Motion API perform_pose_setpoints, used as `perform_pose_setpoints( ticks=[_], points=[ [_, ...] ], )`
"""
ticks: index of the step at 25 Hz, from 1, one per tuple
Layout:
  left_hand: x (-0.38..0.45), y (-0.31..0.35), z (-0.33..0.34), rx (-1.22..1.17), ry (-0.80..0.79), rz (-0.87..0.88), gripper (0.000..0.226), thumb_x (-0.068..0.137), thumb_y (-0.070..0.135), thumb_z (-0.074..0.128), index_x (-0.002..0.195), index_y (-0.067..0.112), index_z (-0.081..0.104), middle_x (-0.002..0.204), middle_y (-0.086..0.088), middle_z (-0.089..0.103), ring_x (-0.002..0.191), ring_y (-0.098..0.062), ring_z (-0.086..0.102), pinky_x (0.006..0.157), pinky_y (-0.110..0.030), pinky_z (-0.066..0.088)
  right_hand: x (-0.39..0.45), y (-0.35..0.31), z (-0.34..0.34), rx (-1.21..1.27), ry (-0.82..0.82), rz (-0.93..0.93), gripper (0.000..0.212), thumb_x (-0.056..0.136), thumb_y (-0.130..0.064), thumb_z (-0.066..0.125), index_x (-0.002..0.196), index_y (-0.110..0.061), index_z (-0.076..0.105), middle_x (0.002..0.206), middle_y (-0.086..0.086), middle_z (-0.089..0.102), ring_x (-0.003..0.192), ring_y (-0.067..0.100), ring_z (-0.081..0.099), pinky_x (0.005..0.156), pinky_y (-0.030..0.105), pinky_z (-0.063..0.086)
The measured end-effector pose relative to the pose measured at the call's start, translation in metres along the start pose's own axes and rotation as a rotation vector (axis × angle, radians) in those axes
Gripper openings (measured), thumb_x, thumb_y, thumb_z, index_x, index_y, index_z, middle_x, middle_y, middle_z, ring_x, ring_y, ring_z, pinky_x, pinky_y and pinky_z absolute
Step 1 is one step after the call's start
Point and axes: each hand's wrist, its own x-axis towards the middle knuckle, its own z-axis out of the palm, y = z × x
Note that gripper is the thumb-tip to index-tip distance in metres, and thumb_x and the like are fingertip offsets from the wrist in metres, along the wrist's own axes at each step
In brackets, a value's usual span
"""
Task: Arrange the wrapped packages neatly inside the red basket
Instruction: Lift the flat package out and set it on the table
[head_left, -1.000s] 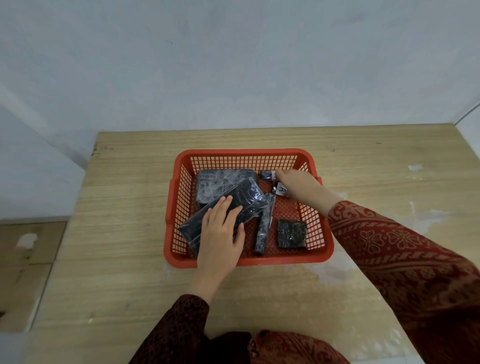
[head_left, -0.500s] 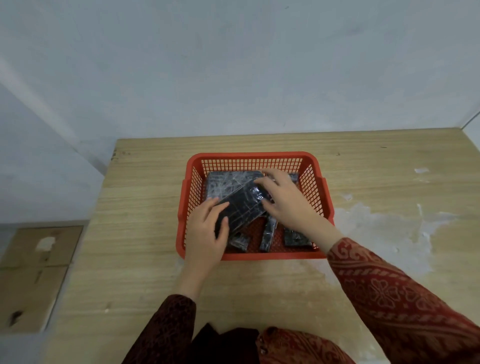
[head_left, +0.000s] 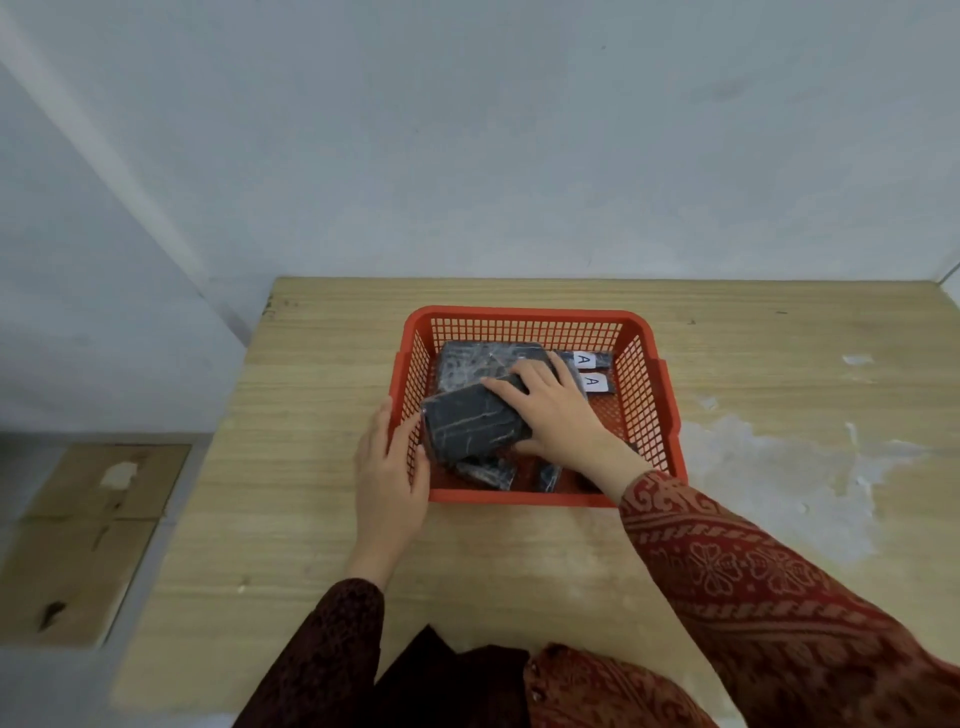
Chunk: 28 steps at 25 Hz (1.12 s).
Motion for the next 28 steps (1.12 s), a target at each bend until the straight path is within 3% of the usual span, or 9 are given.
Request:
perform_pose_setpoints(
  ticks=[2,6,11,14,16,20,22,25,28],
  points=[
    [0.0,0.006,-0.001,0.073,0.054,0.045,0.034,0.09,0.013,0.053,0.124,0.01,0.058,0.141,-0.014,0.048,0.137,-0.029,0.035,0.113,-0.048,0.029,-0.021,0.009,-0.01,0.045,0.069,0.16,0.09,0.073,-0.049,0.071,0.148,-0.026,0.026,0.139,0.013,0.043,0.132,0.033,0.036,0.115,0.051,0.018],
    [-0.012,0.038,0.015,0.028,-0.018,0.173,0.032,0.088,0.025,0.048,0.112,0.012,0.065,0.112,-0.007,0.065,0.112,-0.024,0.056,0.098,-0.037,0.039,-0.073,0.034,-0.022,0.17,0.271,0.55,0.084,0.074,-0.062,0.061,0.145,-0.028,0.032,0.13,0.009,0.05,0.119,0.032,0.047,0.098,0.048,0.036],
    [-0.023,0.044,0.03,0.284,-0.091,0.329,0.034,0.093,0.028,0.039,0.09,0.017,0.071,0.083,0.004,0.071,0.077,-0.017,0.063,0.07,-0.031,0.035,-0.138,0.062,0.004,0.417,0.332,0.987,0.067,0.079,-0.051,0.061,0.14,-0.034,0.037,0.132,0.008,0.047,0.119,0.033,0.047,0.099,0.05,0.035],
    [-0.023,0.04,0.03,0.342,-0.091,0.383,0.034,0.095,0.03,0.039,0.086,0.017,0.069,0.079,0.004,0.069,0.074,-0.019,0.061,0.065,-0.034,0.037,-0.169,0.071,0.036,0.721,0.367,1.229,0.068,0.081,-0.05,0.063,0.14,-0.029,0.036,0.132,0.013,0.045,0.116,0.037,0.051,0.101,0.052,0.041],
    [-0.024,0.04,0.031,0.34,-0.078,0.394,0.035,0.095,0.03,0.039,0.085,0.016,0.069,0.078,0.004,0.068,0.073,-0.019,0.06,0.065,-0.034,0.037,-0.185,0.067,0.054,0.734,0.302,1.313,0.071,0.079,-0.053,0.064,0.14,-0.029,0.036,0.133,0.014,0.043,0.119,0.038,0.049,0.103,0.054,0.038],
    [-0.025,0.041,0.031,0.328,-0.05,0.399,0.035,0.095,0.028,0.039,0.083,0.015,0.069,0.075,0.004,0.067,0.07,-0.018,0.058,0.063,-0.033,0.035,-0.191,0.055,0.066,0.549,0.112,1.329,0.071,0.081,-0.053,0.063,0.141,-0.026,0.035,0.141,0.017,0.038,0.127,0.041,0.037,0.106,0.056,0.027],
    [-0.025,0.04,0.031,0.328,-0.047,0.401,0.035,0.095,0.028,0.04,0.083,0.015,0.069,0.074,0.004,0.066,0.07,-0.018,0.058,0.063,-0.033,0.035,-0.181,0.052,0.053,0.515,0.223,1.273,0.069,0.083,-0.048,0.063,0.139,-0.018,0.038,0.143,0.02,0.036,0.129,0.043,0.035,0.106,0.057,0.029],
    [-0.025,0.039,0.033,0.333,-0.04,0.402,0.033,0.095,0.027,0.042,0.083,0.015,0.069,0.076,0.003,0.067,0.071,-0.019,0.058,0.064,-0.033,0.034,-0.158,0.047,0.015,0.395,0.508,0.845,0.045,0.089,-0.024,0.062,0.129,-0.006,0.05,0.135,0.02,0.047,0.122,0.036,0.046,0.098,0.048,0.042],
    [-0.026,0.037,0.034,0.333,-0.025,0.401,0.031,0.095,0.027,0.043,0.084,0.015,0.07,0.078,0.003,0.068,0.072,-0.019,0.059,0.066,-0.032,0.035,-0.117,0.033,-0.017,0.448,0.362,0.568,0.034,0.092,-0.021,0.058,0.123,-0.008,0.053,0.121,0.011,0.055,0.09,0.025,0.061,0.074,0.033,0.051]
  ],
)
